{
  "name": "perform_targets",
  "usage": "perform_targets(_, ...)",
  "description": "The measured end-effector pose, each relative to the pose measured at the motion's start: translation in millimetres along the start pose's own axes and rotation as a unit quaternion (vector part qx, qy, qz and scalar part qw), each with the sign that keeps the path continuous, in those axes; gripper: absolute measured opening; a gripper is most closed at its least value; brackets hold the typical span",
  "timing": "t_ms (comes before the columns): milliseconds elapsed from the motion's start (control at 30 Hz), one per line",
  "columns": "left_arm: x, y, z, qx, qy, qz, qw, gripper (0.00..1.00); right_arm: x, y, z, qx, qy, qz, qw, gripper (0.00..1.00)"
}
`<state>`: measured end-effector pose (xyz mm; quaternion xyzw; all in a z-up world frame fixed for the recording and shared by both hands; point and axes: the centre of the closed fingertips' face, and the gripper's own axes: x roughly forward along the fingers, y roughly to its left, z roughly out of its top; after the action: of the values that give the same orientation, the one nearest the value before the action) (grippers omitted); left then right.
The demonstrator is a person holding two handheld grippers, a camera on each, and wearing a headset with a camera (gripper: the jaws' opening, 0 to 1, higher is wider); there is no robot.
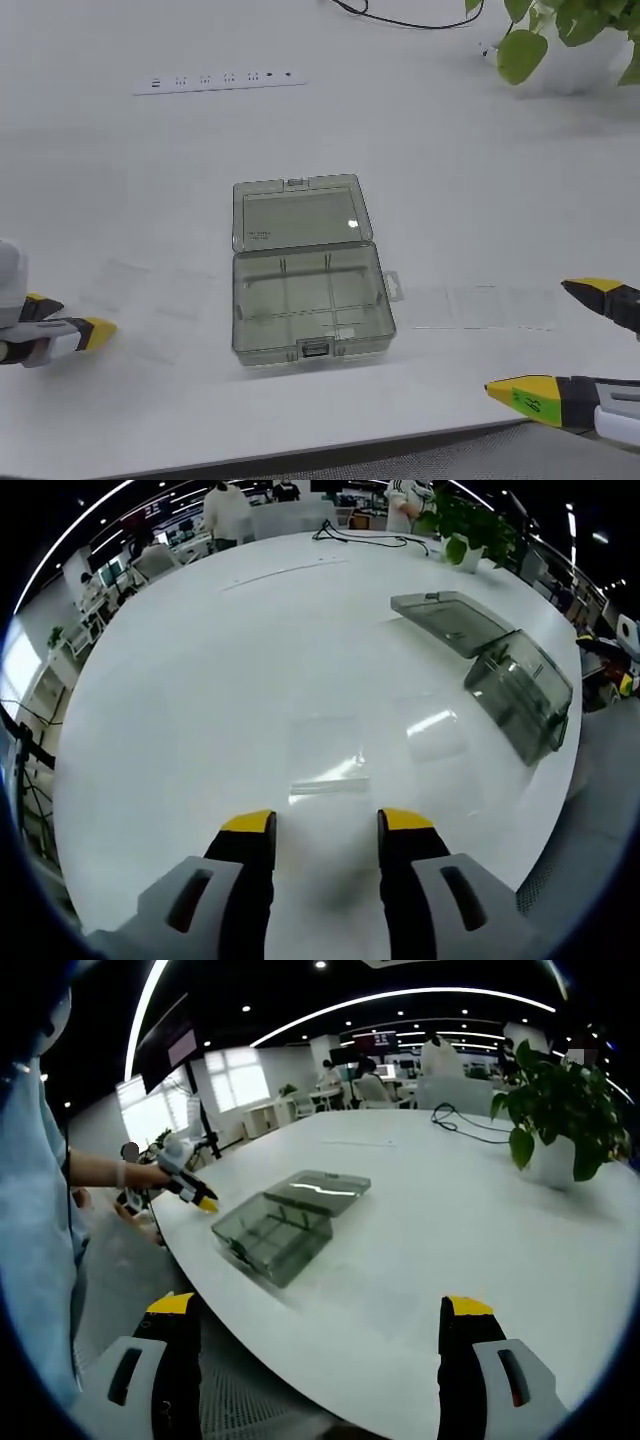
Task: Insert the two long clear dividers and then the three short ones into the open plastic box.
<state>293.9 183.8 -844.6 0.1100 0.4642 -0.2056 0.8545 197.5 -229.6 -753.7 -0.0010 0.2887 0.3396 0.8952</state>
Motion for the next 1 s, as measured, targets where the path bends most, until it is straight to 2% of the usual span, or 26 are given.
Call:
perform_targets(633, -1.9, -2.7, -1.6, 0.007, 0.066, -0.003, 0.9978, 0.33, 1.0, 1.9, -0.4, 0.003, -0.005, 0.002, 1.0000, 1.00)
perform_targets(1000, -4.1, -4.0, -3.4, 0.011, 0.076, -0.006, 0.9970, 0.32, 2.1, 4.7, 0.4, 0.005, -0.008, 0.005, 0.9999, 1.00)
